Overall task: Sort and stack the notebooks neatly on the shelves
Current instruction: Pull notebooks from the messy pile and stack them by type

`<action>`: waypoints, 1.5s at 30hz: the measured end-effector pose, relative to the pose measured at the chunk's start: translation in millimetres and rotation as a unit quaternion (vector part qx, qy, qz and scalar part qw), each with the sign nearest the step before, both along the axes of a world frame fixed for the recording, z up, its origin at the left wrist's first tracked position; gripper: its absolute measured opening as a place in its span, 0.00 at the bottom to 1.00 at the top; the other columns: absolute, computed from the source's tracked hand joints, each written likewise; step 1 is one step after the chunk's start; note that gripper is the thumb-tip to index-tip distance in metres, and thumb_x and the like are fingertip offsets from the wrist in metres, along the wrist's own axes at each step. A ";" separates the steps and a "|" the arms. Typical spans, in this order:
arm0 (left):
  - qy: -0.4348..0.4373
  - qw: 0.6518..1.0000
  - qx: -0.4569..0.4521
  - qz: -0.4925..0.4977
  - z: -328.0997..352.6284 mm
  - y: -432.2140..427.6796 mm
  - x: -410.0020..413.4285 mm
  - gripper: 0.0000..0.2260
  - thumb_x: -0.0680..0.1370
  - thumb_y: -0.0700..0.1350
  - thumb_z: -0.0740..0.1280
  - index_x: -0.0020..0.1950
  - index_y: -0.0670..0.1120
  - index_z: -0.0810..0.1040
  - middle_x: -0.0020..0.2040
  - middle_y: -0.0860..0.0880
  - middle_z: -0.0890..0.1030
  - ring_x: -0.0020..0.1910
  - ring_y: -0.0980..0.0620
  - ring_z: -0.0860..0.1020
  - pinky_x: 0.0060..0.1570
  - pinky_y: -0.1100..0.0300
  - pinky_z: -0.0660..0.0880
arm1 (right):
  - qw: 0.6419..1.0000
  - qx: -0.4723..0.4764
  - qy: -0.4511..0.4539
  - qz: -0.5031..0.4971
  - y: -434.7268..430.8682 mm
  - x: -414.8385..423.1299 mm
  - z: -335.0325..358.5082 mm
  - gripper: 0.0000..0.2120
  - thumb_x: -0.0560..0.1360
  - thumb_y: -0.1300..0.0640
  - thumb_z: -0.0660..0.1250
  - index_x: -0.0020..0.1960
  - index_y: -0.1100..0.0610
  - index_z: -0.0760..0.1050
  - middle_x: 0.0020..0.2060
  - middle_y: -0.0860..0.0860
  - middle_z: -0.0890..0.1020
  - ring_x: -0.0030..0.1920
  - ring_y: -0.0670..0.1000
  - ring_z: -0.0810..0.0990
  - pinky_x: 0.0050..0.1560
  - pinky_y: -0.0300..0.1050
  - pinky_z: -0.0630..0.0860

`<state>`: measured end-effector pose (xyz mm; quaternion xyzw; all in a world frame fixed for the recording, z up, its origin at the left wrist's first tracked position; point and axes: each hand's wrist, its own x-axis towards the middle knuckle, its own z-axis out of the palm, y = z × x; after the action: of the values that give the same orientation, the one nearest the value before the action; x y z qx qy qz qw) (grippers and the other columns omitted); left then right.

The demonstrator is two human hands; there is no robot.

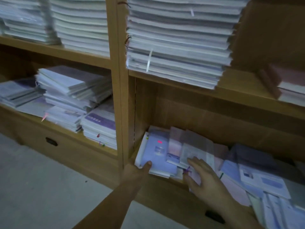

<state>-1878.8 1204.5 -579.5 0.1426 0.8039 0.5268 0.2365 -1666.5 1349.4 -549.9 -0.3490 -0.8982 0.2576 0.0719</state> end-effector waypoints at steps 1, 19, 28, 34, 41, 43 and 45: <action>-0.008 1.000 0.002 0.006 -0.7 1.7 0.9 0.20 0.73 0.55 0.78 0.55 0.42 0.82 0.40 0.52 0.81 0.37 0.55 0.79 0.33 0.66 0.72 | 1.000 -0.008 0.003 0.008 -0.5 -2.9 0.2 0.29 0.80 0.39 0.62 0.79 0.40 0.59 0.78 0.38 0.59 0.80 0.46 0.53 0.78 0.44 0.56; 0.120 0.981 0.120 -0.090 47.8 29.7 54.4 0.08 0.82 0.50 0.66 0.60 0.54 0.70 0.46 0.50 0.80 0.41 0.51 0.83 0.39 0.47 0.83 | 0.990 -0.125 0.056 -0.024 16.2 7.3 -4.2 0.28 0.78 0.50 0.70 0.76 0.42 0.67 0.78 0.38 0.58 0.79 0.43 0.55 0.74 0.43 0.63; -0.092 0.962 0.248 -0.070 102.2 -23.2 49.7 0.07 0.82 0.45 0.68 0.60 0.50 0.77 0.48 0.43 0.84 0.35 0.41 0.85 0.37 0.50 0.83 | 0.872 -0.365 0.298 -0.133 -16.2 -11.0 49.0 0.18 0.79 0.38 0.60 0.68 0.38 0.73 0.62 0.45 0.82 0.59 0.55 0.83 0.57 0.57 0.82; -0.238 0.931 0.178 -0.211 80.0 -2.7 79.6 0.11 0.82 0.48 0.68 0.64 0.49 0.76 0.49 0.41 0.87 0.43 0.41 0.86 0.44 0.50 0.81 | 0.843 -0.362 0.315 -0.244 -14.3 19.6 43.7 0.16 0.81 0.59 0.67 0.67 0.48 0.74 0.60 0.49 0.83 0.55 0.54 0.84 0.52 0.53 0.83; -0.160 0.937 0.152 -0.272 53.3 46.6 124.7 0.11 0.80 0.51 0.71 0.56 0.46 0.84 0.42 0.45 0.84 0.39 0.49 0.83 0.44 0.49 0.82 | 0.860 -0.197 0.320 -0.345 6.1 77.0 51.9 0.29 0.82 0.63 0.65 0.80 0.50 0.62 0.71 0.47 0.70 0.67 0.53 0.73 0.69 0.49 0.71; -0.134 0.942 0.131 -0.280 50.4 55.3 133.5 0.09 0.81 0.51 0.69 0.54 0.47 0.83 0.38 0.46 0.82 0.38 0.50 0.82 0.38 0.56 0.80 | 0.870 -0.154 0.306 -0.355 18.0 94.6 50.8 0.26 0.82 0.63 0.64 0.78 0.52 0.65 0.71 0.49 0.71 0.68 0.56 0.73 0.63 0.45 0.71; -0.120 0.949 0.113 -0.269 44.8 56.4 132.1 0.08 0.82 0.46 0.67 0.52 0.43 0.82 0.36 0.46 0.79 0.35 0.50 0.78 0.33 0.62 0.75 | 0.893 -0.102 0.249 -0.359 25.0 109.6 46.3 0.24 0.82 0.60 0.65 0.77 0.52 0.67 0.64 0.51 0.74 0.56 0.60 0.79 0.53 0.46 0.75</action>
<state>-1746.7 1260.9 -534.7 0.3152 0.6364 0.5440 0.4470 -1556.9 1374.5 -503.6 -0.5777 -0.6328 0.3829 0.3452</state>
